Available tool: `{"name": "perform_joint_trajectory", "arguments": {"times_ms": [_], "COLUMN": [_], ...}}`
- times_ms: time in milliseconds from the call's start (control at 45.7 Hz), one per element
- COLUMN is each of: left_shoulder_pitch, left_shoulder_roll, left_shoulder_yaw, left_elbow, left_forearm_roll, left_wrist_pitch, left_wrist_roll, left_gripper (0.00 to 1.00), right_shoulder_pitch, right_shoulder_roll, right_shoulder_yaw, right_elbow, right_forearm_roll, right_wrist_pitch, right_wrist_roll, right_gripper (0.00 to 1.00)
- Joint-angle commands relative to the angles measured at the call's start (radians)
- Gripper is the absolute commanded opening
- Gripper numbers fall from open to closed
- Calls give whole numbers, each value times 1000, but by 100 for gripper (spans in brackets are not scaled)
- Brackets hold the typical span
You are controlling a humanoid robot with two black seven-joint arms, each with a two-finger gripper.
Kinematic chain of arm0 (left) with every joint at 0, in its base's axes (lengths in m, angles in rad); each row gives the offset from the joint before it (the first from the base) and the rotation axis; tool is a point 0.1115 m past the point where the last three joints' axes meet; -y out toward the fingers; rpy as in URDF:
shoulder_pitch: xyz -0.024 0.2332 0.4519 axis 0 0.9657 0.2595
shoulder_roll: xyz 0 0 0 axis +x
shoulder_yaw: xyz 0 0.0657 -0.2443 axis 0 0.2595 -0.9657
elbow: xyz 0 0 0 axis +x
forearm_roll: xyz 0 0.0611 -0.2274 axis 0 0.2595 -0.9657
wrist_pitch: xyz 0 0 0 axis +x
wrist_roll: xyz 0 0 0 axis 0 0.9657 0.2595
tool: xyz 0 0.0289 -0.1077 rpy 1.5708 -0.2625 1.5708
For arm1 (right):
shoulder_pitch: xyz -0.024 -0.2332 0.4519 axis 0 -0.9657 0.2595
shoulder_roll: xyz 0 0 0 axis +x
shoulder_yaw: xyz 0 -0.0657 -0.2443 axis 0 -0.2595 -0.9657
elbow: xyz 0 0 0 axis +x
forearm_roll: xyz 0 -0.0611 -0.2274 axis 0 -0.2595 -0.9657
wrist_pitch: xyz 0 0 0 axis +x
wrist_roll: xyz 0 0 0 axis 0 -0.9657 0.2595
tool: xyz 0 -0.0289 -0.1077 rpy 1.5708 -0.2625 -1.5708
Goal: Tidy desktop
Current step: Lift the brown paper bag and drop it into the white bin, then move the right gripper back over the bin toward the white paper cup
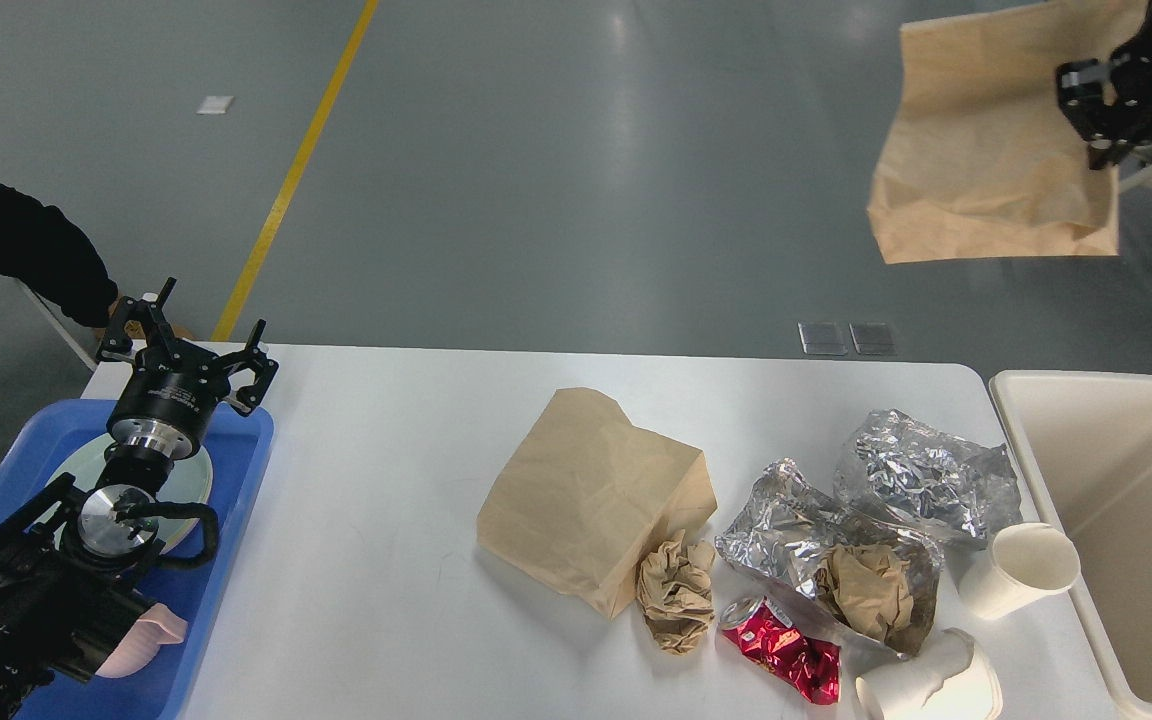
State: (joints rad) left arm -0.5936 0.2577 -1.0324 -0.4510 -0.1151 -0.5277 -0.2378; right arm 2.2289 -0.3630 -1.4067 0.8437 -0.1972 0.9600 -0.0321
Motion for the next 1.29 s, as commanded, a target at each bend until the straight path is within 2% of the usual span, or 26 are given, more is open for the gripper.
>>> {"name": "perform_joint_trajectory", "arguments": {"times_ms": [0,219,438,656,722,875,1269], "left_shoulder_pitch": [0,0,0,0,0,0,0], "left_shoulder_roll": [0,0,0,0,0,0,0], "left_shoulder_yaw": [0,0,0,0,0,0,0], "left_elbow": [0,0,0,0,0,0,0], "left_forearm_roll": [0,0,0,0,0,0,0], "left_wrist_pitch": [0,0,0,0,0,0,0], "left_wrist_roll": [0,0,0,0,0,0,0], "left_gripper": [96,96,96,96,96,96,96], "right_shoulder_pitch": [-64,-300,-610,-974,-1081,-1235,-1387], "right_shoulder_roll": [-117,-327,-404,-390,-367,-318,-192], "right_shoulder_yaw": [-64,-138,-103,104,170,259,322], "right_elbow": [-63,-121,-120,-143,-175,-273,-351], "right_forearm_roll": [-76,-163,-153,-157,-159,-160,-160], "right_wrist_pitch": [0,0,-343,-667,-728,-748,-767], "right_wrist_roll": [0,0,0,0,0,0,0], "right_gripper": [0,0,0,0,0,0,0]}}
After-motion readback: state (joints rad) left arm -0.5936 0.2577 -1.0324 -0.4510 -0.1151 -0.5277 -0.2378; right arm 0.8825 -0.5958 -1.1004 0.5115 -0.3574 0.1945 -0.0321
